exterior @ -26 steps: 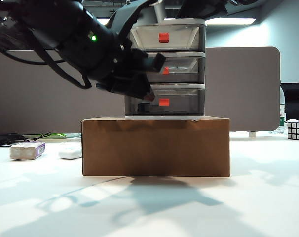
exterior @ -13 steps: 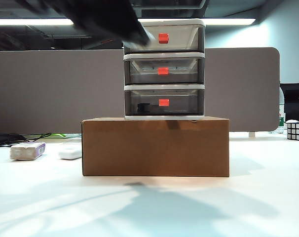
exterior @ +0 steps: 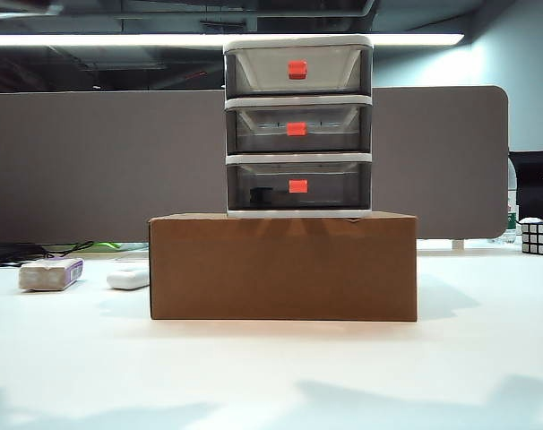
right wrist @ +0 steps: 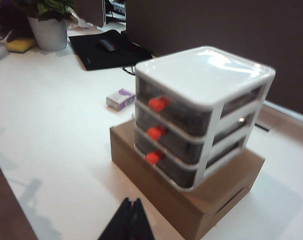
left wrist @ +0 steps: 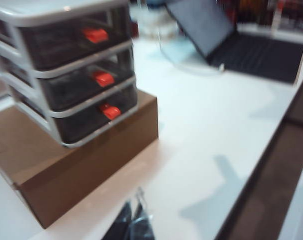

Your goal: Open the third layer of the drawer on the table, pick up the transparent tape on the table and put it in, and finally close the drawer.

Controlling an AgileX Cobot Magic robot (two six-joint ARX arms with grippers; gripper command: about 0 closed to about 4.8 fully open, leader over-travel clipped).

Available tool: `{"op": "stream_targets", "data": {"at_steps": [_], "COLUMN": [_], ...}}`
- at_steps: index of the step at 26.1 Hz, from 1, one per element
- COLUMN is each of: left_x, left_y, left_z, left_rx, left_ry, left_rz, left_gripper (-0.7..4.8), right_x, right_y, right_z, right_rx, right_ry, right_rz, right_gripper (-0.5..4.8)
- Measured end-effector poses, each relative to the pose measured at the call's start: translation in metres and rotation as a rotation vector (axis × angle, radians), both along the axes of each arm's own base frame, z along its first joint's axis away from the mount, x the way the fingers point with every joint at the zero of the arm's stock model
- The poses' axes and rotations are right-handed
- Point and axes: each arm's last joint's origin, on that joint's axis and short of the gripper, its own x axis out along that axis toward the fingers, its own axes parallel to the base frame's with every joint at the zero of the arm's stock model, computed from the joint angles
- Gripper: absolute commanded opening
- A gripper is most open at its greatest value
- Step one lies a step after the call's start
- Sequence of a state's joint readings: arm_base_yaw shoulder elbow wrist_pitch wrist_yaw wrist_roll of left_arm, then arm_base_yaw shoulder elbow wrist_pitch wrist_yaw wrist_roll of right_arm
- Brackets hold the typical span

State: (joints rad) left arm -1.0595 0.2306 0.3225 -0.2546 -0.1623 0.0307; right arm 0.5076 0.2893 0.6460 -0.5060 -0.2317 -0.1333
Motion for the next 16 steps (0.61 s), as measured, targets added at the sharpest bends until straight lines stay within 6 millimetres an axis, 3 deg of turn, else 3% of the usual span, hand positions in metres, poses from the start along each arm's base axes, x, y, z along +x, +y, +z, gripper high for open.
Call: {"op": "stream_targets", "data": {"at_steps": [5, 12, 16], "left_x": [-0.006, 0.001, 0.004], "left_y": [0.016, 0.008, 0.007], "left_z": [-0.022, -0.048, -0.057], "left_rx": [-0.132, -0.085, -0.067], "left_ry": [-0.081, -0.085, -0.101], "left_rz": [0.093, 0.133, 0.16], "left_gripper": [-0.06, -0.06, -0.06], "right_x": [-0.006, 0.012, 0.02], "right_y": [-0.005, 0.005, 0.01], "right_z": [-0.046, -0.113, -0.13], "right_rx": [0.039, 0.117, 0.155], "right_ry": [-0.03, 0.057, -0.003], "right_rz": [-0.053, -0.071, -0.049], "right_gripper": [-0.05, -0.05, -0.05]}}
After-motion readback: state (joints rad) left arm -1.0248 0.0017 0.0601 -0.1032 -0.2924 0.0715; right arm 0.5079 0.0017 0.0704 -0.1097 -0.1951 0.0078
